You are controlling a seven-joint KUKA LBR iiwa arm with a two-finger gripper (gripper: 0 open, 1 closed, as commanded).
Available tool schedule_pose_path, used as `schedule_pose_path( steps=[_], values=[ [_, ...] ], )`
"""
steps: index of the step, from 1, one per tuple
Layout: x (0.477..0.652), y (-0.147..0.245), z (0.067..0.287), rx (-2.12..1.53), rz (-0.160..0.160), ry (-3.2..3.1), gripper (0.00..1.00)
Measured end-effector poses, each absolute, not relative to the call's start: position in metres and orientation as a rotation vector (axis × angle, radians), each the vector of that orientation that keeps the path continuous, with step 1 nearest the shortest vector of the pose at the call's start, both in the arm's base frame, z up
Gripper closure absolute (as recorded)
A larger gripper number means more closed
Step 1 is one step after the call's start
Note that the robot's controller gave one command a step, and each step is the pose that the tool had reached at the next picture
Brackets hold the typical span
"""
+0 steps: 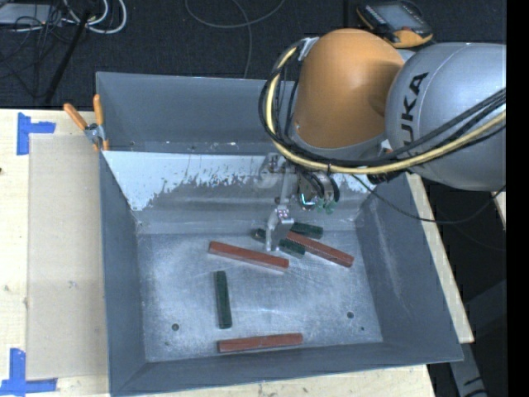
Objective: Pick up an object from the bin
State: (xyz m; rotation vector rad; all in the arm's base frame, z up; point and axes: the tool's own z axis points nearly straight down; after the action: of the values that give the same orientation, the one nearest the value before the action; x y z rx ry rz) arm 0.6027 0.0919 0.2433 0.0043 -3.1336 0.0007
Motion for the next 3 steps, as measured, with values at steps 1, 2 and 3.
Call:
schedule_pose_path(
  steps=[1,2,3],
  values=[
    [0.604,0.092,0.248,0.002,-0.001,-3.142,0.00],
    [0.601,0.097,0.212,0.070,-0.001,-3.149,0.00],
    [0.599,0.123,0.103,0.043,-0.001,-3.140,1.00]
  ],
)
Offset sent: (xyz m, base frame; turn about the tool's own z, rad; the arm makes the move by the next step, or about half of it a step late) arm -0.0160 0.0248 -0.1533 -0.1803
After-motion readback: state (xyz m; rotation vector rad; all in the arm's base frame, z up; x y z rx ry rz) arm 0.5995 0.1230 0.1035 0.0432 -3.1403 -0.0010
